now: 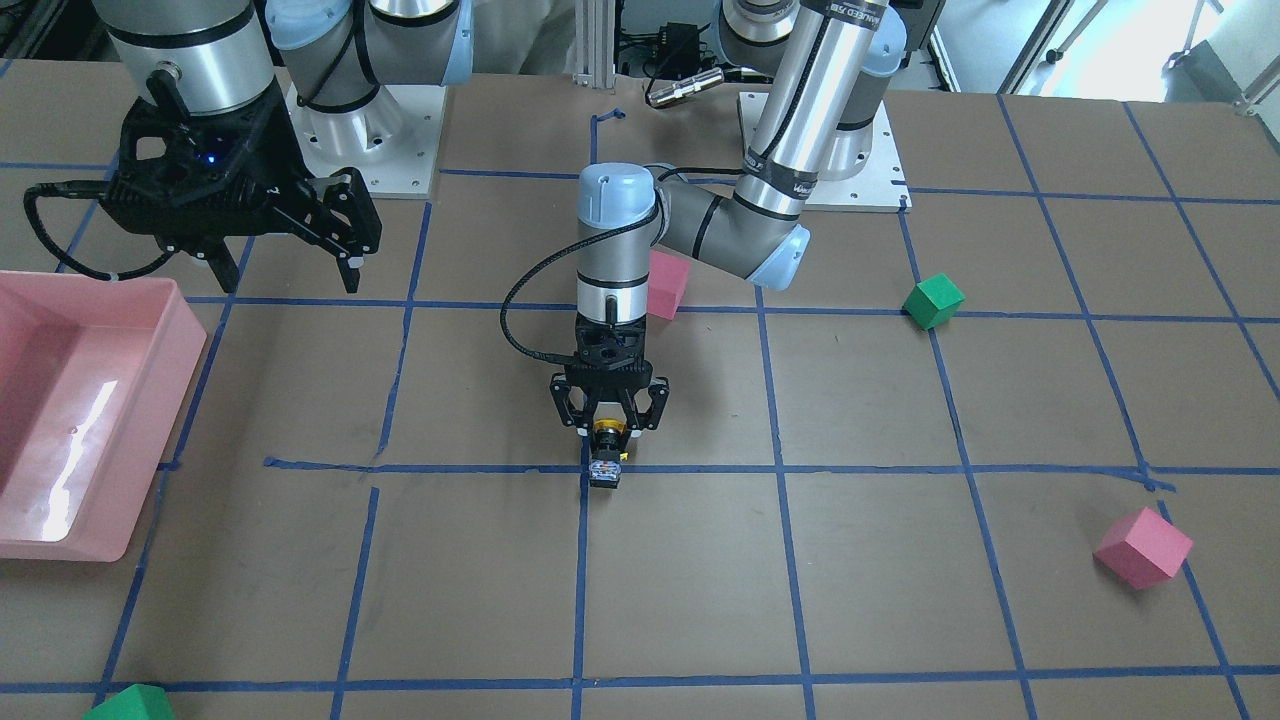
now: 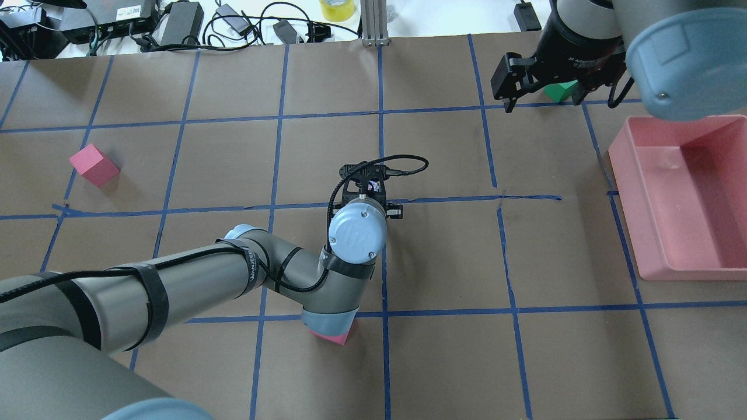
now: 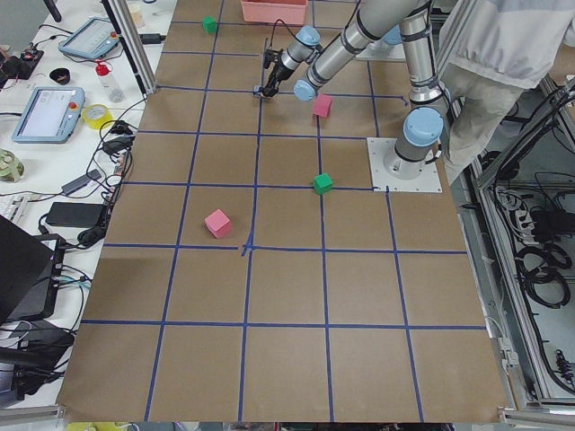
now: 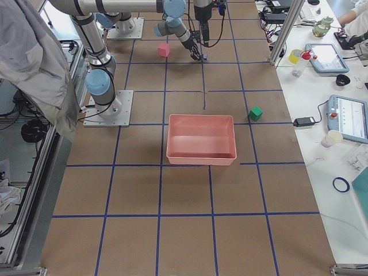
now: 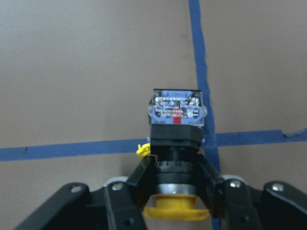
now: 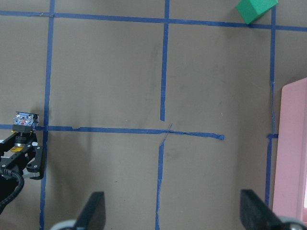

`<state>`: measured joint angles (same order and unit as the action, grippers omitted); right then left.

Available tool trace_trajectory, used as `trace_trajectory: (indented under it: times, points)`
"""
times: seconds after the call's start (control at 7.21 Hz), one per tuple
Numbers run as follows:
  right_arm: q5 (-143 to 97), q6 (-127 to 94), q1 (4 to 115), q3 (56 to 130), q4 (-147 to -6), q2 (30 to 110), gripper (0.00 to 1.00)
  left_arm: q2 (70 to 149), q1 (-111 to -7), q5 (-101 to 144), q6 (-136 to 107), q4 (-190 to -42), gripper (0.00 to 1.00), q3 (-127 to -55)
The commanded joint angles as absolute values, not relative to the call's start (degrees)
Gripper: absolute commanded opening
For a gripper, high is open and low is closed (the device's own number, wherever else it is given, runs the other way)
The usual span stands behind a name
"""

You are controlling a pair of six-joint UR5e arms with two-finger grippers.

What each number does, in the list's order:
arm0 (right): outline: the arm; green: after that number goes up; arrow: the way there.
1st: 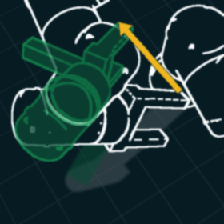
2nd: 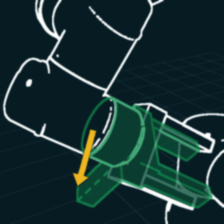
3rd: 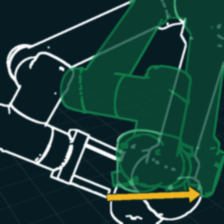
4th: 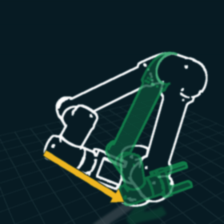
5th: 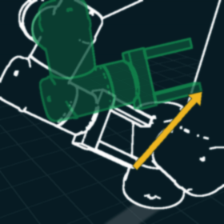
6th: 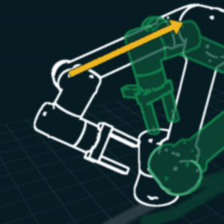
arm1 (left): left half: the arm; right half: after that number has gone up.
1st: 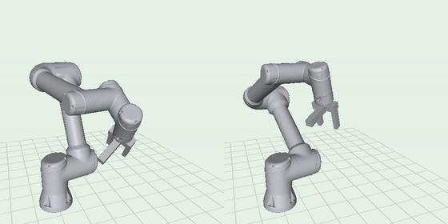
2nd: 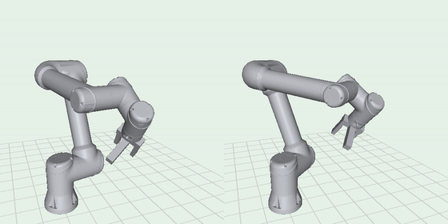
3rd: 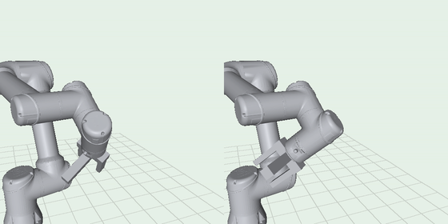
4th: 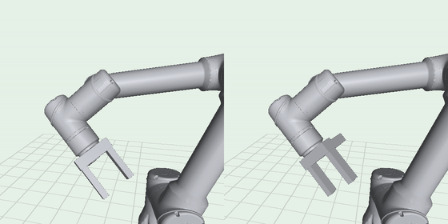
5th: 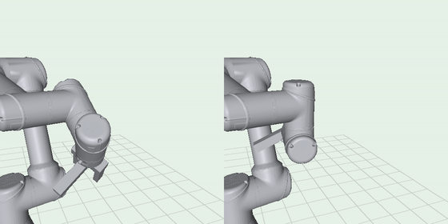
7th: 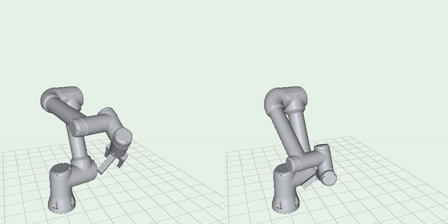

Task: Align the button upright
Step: 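Rotate the held button with the left gripper to stand cap-up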

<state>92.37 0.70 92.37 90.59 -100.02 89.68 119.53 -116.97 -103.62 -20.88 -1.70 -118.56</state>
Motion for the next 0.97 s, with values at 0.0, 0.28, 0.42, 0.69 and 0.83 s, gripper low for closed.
trace_trajectory:
  times: [0.0,0.28,0.42,0.69,0.83]
  points:
    - [92.3,0.7,92.3,90.6,-100.0,89.6,1.00,117.1,-116.7,-103.7,-21.4,-4.9,0.00,-117.5]
    - [92.2,0.7,92.3,90.6,-99.9,89.7,1.00,112.3,-116.5,-103.5,-29.0,-17.2,0.00,-113.0]
    - [92.1,0.7,92.3,90.5,-99.9,89.7,1.00,110.4,-115.8,-102.1,-32.7,-25.7,0.00,-109.5]
    - [92.1,0.7,92.3,90.5,-99.9,89.7,1.00,108.3,-109.5,-90.4,-41.3,-40.3,0.00,-104.8]
    - [91.9,0.7,92.3,90.5,-99.9,89.7,1.00,108.5,-108.8,-87.3,-47.1,-47.7,0.00,-103.2]
